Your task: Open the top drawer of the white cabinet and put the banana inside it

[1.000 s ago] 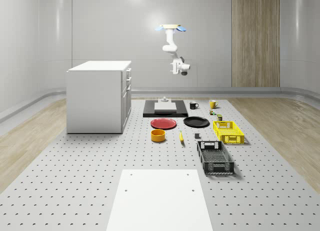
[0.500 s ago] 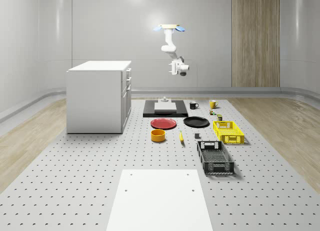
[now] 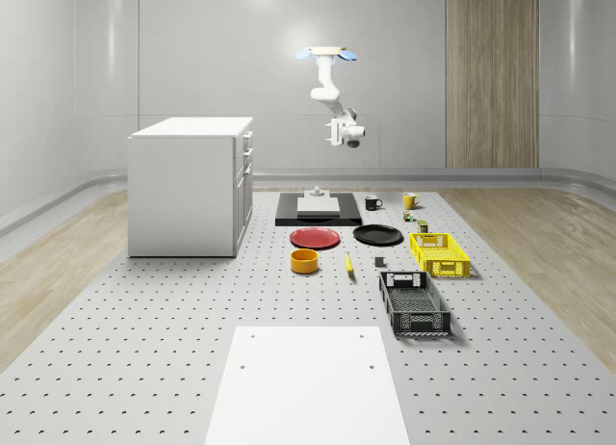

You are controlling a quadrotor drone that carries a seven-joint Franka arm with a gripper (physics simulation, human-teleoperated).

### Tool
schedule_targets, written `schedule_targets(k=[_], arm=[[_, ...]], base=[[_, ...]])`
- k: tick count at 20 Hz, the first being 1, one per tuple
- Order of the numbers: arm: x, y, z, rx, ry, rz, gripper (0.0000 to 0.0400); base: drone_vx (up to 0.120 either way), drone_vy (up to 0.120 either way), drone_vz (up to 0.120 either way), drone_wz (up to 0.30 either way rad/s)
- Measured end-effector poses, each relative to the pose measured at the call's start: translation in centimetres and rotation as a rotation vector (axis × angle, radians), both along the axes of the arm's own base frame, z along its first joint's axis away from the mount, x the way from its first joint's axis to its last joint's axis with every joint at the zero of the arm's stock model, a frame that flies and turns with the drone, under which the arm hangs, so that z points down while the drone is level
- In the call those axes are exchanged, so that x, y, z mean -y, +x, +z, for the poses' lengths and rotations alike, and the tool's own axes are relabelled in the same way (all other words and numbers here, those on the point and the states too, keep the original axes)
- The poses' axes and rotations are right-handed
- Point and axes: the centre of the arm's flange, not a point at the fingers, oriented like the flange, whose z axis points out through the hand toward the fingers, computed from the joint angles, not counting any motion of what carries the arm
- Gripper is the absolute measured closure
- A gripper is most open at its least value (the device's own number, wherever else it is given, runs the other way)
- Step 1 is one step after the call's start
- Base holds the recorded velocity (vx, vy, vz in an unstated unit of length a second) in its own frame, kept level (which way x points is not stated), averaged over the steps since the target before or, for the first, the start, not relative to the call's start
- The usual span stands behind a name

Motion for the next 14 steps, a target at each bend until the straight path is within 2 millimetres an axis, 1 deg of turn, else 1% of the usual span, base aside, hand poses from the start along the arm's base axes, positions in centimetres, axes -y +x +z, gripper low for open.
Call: schedule_targets(k=[14], arm=[[0.0,0.0,0.0,0.0,0.0,0.0,0.0]], base=[[0.12,0.0,0.0,0.0]])
